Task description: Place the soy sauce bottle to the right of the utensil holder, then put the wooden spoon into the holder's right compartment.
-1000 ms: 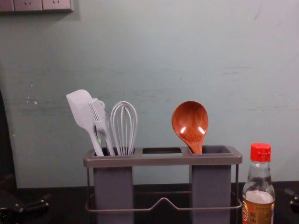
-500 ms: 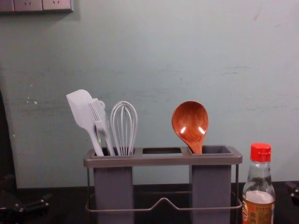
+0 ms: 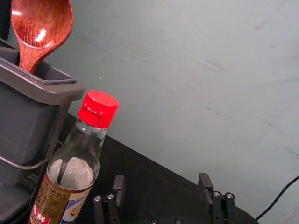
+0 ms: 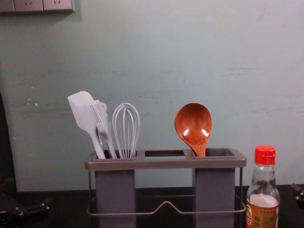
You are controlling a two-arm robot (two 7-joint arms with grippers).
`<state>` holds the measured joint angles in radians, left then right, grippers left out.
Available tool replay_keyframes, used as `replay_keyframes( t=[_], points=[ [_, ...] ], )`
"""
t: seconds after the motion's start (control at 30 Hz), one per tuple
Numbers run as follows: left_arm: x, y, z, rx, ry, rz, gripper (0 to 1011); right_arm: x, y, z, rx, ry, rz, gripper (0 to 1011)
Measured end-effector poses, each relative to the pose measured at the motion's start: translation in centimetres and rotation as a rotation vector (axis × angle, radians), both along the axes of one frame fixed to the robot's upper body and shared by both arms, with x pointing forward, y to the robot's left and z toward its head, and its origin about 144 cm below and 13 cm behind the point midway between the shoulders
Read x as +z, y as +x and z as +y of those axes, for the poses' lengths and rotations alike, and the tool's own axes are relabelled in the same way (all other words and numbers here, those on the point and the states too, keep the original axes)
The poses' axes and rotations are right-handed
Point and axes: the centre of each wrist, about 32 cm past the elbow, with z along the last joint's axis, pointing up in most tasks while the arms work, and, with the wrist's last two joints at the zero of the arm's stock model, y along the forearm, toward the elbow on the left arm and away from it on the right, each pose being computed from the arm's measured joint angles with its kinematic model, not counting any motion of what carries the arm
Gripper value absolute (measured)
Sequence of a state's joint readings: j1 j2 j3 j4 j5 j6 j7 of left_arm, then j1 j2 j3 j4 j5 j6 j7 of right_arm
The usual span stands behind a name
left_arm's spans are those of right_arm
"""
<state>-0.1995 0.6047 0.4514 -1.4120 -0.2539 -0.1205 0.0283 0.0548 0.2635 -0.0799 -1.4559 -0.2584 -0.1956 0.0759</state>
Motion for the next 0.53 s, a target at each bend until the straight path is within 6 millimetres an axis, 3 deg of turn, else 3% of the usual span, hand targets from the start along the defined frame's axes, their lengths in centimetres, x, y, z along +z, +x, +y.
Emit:
replay_keyframes(
  t=[0.53],
  points=[
    [0.0, 0.0, 0.0, 0.0, 0.0, 0.0, 1005, 0.02, -0.01, 0.01, 0.0, 0.001, 0.001, 1004]
  ],
)
